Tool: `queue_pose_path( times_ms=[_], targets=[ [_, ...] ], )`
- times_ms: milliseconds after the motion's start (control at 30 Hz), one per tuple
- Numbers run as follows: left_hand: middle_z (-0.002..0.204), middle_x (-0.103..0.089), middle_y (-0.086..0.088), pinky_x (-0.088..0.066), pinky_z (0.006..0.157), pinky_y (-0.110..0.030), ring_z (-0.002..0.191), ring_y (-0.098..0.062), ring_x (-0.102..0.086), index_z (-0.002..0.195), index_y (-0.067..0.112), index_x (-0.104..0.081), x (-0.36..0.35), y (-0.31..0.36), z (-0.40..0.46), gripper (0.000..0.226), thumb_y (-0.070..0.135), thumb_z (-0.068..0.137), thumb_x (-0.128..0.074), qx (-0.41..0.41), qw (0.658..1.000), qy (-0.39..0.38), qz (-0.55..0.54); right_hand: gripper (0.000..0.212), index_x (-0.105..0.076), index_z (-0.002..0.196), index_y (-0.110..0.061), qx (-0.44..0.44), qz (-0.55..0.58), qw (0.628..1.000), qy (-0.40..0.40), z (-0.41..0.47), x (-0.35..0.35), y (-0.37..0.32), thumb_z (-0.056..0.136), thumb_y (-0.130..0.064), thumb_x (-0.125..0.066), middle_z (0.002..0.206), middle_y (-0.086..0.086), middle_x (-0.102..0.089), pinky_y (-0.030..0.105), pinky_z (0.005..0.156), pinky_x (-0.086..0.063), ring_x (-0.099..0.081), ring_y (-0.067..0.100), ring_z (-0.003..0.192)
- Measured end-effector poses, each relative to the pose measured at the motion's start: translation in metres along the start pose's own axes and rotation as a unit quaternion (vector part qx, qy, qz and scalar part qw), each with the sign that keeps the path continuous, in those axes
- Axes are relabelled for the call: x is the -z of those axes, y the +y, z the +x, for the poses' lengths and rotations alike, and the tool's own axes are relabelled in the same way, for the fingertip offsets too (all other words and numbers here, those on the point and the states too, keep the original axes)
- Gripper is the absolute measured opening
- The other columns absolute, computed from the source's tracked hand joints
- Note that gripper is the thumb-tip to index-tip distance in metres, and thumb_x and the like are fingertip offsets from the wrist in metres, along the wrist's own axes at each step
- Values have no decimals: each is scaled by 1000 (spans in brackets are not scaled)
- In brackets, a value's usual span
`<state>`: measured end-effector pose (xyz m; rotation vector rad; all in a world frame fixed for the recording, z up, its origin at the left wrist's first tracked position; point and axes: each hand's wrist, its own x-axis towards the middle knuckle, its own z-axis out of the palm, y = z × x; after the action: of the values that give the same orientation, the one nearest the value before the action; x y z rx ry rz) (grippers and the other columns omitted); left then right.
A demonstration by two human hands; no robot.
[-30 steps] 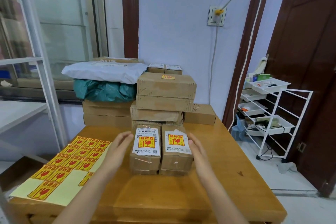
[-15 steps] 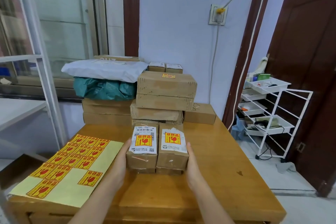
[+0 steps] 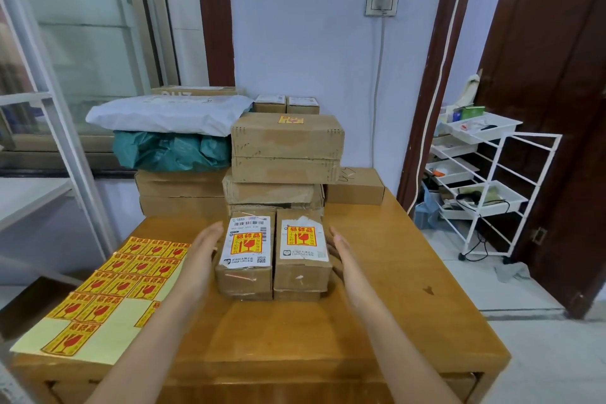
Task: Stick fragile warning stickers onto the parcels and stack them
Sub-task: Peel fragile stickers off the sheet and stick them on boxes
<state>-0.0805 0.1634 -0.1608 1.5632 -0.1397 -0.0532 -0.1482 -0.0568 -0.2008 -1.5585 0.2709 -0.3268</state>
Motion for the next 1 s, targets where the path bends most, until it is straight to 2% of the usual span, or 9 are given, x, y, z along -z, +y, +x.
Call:
queue_pose_path(
  times_ms=[100,200,267,433,533,633,733,867,1000],
  targets=[
    [107,-52,17,-34,72,-12,93,5,-49,118,25,-53,-5,22,-6,21,27,99,-44,-96,990,36,100,68,-42,137,-42,9,-27,1000,3,3,9,-4,79,-76,-36,144,-14,-44,44,115,-27,-38,8,134],
    [114,-58,10,-44,90,-26,107,-6,-53,117,23,-57,-15,40,-7,22,24,98,-48,-178,965,18,189,50,-48,135,-29,3,-44,999,20,12,19,-10,95,-56,-34,134,-11,-53,40,112,-31,-46,10,127],
    [122,-56,9,-41,98,-30,115,-9,-50,123,20,-56,-28,46,-6,28,27,97,-49,-201,945,-24,258,35,-53,123,-29,2,-61,998,30,20,25,-16,100,-46,-33,123,-9,-58,38,108,-35,-51,11,119],
    [132,-53,6,-38,96,-25,122,-9,-47,129,19,-53,-75,55,2,37,34,95,-50,-212,895,-157,359,27,-53,114,-25,16,-96,994,43,25,42,-32,101,-40,-36,112,-6,-60,33,98,-39,-55,14,110],
    [133,-54,1,-41,96,-28,120,-14,-49,130,17,-52,-105,62,9,39,34,95,-50,-214,865,-197,408,25,-53,112,-21,25,-129,990,41,26,55,-42,101,-37,-37,111,-3,-59,28,88,-37,-55,16,108],
    [134,-53,0,-42,94,-29,120,-17,-50,131,16,-50,-132,67,16,41,36,95,-49,-223,842,-225,436,33,-54,120,-14,32,-174,983,44,28,69,-51,101,-36,-38,115,1,-59,26,87,-37,-55,18,110],
    [134,-53,-2,-41,96,-30,121,-18,-49,130,15,-51,-153,65,23,41,36,95,-50,-212,840,-248,433,36,-54,122,-9,31,-203,977,50,30,81,-56,101,-34,-38,113,1,-57,25,86,-35,-53,18,110],
    [135,-52,-5,-41,98,-31,121,-20,-49,133,14,-49,-176,58,32,44,36,95,-50,-176,848,-272,420,28,-56,110,-11,38,-230,970,65,38,97,-60,102,-32,-39,109,1,-58,25,83,-35,-54,18,105],
    [139,-48,-7,-39,99,-29,125,-21,-47,138,12,-43,-193,51,42,49,36,95,-49,-154,847,-283,423,35,-56,118,-7,45,-263,961,79,47,108,-63,102,-32,-38,110,0,-57,25,83,-35,-53,17,104]
  ],
)
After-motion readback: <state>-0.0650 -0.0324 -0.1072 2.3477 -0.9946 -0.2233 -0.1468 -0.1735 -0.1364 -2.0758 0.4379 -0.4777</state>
